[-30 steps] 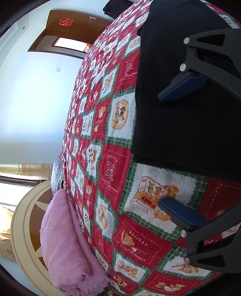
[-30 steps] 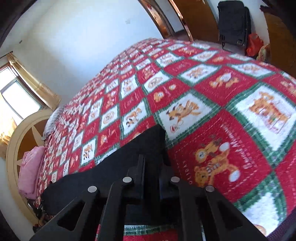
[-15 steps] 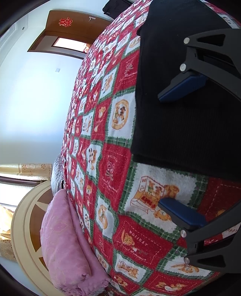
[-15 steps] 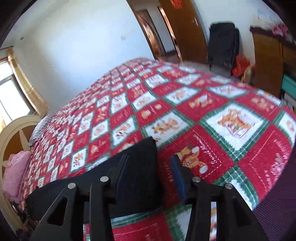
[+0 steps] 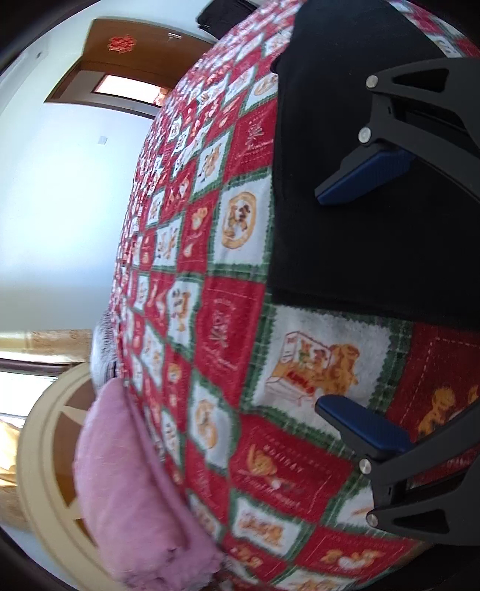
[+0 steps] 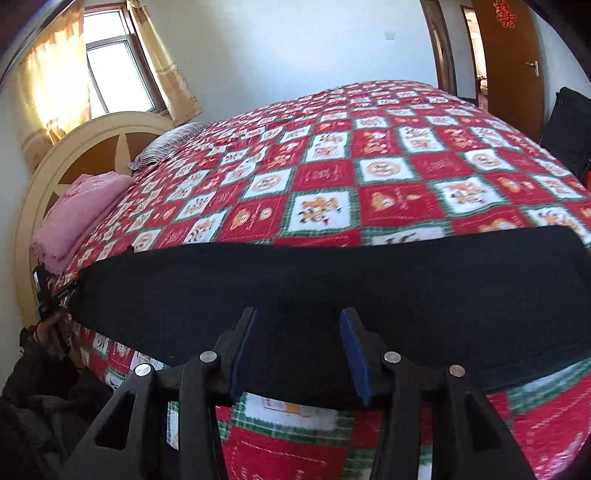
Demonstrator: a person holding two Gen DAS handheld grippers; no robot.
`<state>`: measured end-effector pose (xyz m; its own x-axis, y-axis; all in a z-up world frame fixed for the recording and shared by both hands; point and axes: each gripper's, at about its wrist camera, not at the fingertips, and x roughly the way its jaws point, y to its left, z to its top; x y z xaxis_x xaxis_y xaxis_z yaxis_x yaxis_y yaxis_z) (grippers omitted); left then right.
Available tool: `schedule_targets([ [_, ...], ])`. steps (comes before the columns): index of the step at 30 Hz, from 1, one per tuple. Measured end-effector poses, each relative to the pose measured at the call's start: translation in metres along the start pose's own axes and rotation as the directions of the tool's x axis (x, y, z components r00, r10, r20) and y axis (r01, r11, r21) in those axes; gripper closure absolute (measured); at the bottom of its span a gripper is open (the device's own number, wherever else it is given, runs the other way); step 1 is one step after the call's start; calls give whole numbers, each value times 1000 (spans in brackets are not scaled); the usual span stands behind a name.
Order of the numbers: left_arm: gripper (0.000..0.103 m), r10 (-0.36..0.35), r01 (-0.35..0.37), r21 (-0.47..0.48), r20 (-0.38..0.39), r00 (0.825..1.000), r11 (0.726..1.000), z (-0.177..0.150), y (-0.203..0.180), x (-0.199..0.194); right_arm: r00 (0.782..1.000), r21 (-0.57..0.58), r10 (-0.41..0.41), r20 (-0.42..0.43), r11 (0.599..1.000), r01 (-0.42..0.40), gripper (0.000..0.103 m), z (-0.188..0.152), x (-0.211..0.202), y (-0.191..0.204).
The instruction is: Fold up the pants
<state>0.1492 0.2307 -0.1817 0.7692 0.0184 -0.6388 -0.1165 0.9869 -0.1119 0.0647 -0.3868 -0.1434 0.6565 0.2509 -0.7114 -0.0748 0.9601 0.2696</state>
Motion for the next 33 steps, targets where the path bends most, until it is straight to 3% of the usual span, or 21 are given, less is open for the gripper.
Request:
schedule_targets([
  [2,0,-32,32,-37,-1,999,999,-2,3,3,1000,-1,7,-13,1000,-7,55,-4,7,5],
  [5,4,-50,50,12,0,999,999,-2,-8,2,1000,-9,-12,-6,1000,12,55,-9,7,6],
  [7,24,-63,63,67,-3,998,996,-3,-21,-1,1000,8,-6,6,1000,5,55,-10,7,5],
  [9,35,-56,56,113,-1,998,992,-3,-32,-3,1000,28,0,13,1000,-1,55,-10,7,2],
  [14,37,-92,93,61,-32,995,994,0,-24,-1,1000,50,-5,7,999,4,55,-12,11,-1],
  [19,39,-92,95,70,-42,995,993,-1,-25,-2,1000,57,-9,4,998,8,55,-15,17,-1],
  [21,53,-90,92,74,-29,996,993,0,-24,-4,1000,56,-12,10,998,12,55,-16,17,0],
  [22,73,-117,118,79,-17,993,990,0,-24,-8,1000,57,-12,13,998,11,55,-16,16,0],
  [23,79,-144,144,87,-9,990,986,0,-25,-11,1000,59,-10,18,998,9,55,-16,15,0],
  [29,80,-191,191,10,22,981,981,14,-8,-24,999,27,-26,26,999,25,55,-16,14,8],
  [33,80,-145,145,27,14,989,989,17,-3,-23,1000,-50,-10,-7,999,10,54,-21,22,24],
])
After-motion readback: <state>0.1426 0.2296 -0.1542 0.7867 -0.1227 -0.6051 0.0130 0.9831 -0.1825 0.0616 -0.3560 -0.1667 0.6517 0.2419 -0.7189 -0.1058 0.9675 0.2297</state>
